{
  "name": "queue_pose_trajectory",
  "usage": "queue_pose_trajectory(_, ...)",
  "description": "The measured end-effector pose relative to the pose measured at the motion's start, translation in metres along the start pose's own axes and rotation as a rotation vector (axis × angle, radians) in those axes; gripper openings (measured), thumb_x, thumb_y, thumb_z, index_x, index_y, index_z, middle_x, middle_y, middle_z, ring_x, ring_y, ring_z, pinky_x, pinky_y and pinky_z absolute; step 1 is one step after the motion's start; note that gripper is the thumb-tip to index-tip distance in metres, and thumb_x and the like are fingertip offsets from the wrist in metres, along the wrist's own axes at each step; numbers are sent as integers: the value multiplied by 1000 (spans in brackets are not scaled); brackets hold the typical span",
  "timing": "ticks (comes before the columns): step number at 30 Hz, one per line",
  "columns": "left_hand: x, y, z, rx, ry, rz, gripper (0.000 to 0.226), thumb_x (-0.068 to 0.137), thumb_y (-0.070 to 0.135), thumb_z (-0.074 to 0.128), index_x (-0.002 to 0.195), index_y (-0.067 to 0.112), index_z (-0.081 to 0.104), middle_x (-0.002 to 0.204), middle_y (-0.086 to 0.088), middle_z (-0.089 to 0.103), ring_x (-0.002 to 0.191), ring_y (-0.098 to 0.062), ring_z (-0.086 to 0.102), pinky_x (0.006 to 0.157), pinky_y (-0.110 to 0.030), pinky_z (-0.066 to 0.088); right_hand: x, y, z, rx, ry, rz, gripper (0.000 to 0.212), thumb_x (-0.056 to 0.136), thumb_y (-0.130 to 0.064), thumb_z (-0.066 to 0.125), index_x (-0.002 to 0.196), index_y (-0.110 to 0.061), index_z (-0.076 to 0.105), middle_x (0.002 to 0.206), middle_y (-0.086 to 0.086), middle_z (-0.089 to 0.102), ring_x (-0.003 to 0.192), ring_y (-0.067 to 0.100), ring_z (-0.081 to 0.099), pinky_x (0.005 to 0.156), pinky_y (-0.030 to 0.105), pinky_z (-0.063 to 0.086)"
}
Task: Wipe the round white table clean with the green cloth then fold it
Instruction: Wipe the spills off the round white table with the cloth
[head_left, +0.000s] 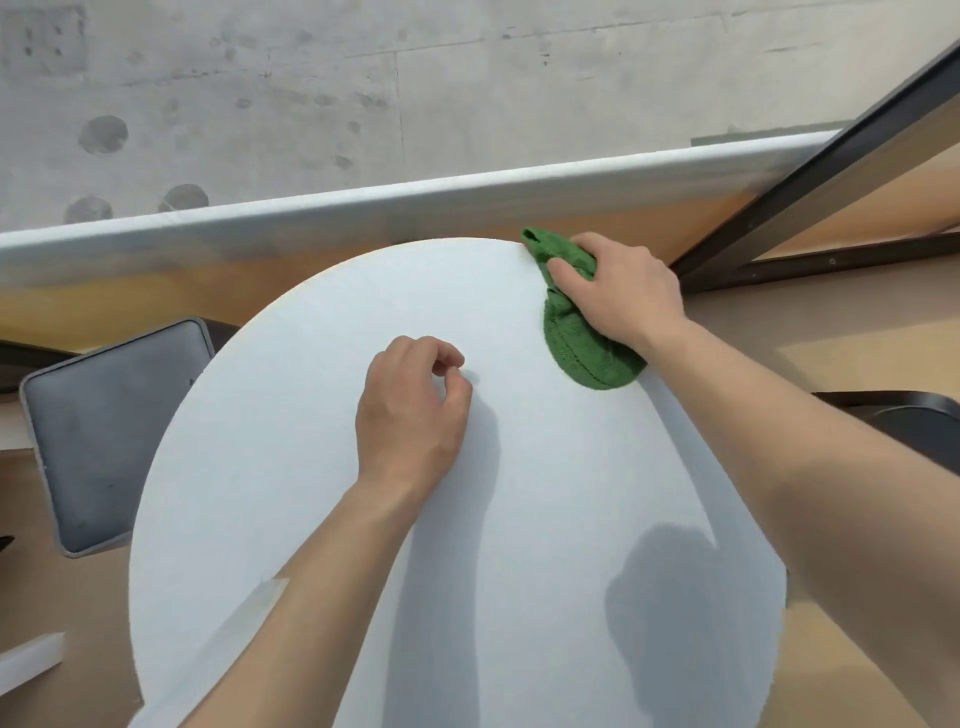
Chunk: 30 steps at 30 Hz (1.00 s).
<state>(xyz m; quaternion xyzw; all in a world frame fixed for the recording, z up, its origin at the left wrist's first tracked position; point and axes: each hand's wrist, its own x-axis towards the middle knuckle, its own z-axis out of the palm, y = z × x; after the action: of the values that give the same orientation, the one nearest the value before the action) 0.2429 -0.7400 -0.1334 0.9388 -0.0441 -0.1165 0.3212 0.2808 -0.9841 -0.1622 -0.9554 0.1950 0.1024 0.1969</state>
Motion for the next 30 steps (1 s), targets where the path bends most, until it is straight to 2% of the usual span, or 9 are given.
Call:
queue_pose_trajectory(4,-6,23,16,-8,-46,39,11,93,21,55,96,25,65,97,12,59,96,-13,54,75,-24,40,-52,58,-7,157,-3,225,42,89,-66,43,115,-40,61,101,0,71,102,33,62,83,39,45)
queue_pose_trajectory(7,-10,31,24,-5,-63,52,11,93,21,55,96,25,64,96,13,58,96,-12,53,74,-24,38,-47,52,-7,162,-4,257,40,89,-63,42,104,-33,63,97,1,70,99,33,61,78,38,42)
queue_pose_trajectory(10,-13,33,30,18,-65,61,10,92,22,55,95,25,64,95,13,57,95,-12,53,73,-24,37,-10,13,-1,102,-38,111,39,90,-60,40,93,-27,60,90,1,68,94,35,62,73,38,39)
queue_pose_trajectory(14,-14,33,37,75,-47,36,10,92,24,56,94,25,65,91,13,56,93,-14,53,72,-24,35,31,-53,7,24,-143,-127,41,92,-57,43,121,-37,64,113,1,71,109,30,63,76,35,39)
queue_pose_trajectory(17,-15,36,44,107,-60,26,11,92,27,57,97,25,67,90,11,57,91,-17,54,72,-29,40,31,-55,7,35,-151,-157,41,92,-58,44,125,-42,62,118,-2,71,112,28,63,77,35,39)
queue_pose_trajectory(20,-17,46,53,110,-77,20,11,91,27,57,97,25,66,90,10,59,90,-18,55,73,-33,45,9,-13,-1,107,-109,-70,40,92,-60,43,123,-41,61,111,-2,73,107,28,63,77,36,40)
queue_pose_trajectory(24,-23,68,67,103,-98,21,11,91,26,57,97,26,66,91,11,59,91,-16,55,72,-28,41,-57,67,-11,203,-39,179,40,94,-58,40,121,-35,59,102,2,71,100,32,61,79,39,43)
queue_pose_trajectory(27,-31,85,77,99,-118,30,13,91,25,55,97,26,66,91,12,59,92,-14,54,72,-26,39,-108,101,-13,241,-24,283,37,97,-57,38,118,-32,57,91,2,67,91,33,59,76,40,45)
queue_pose_trajectory(30,-36,97,84,109,-126,41,14,91,25,55,97,26,67,92,11,59,93,-15,54,73,-27,39,-92,100,-14,277,-69,292,38,96,-60,36,97,-28,57,87,1,67,89,33,61,76,40,47)
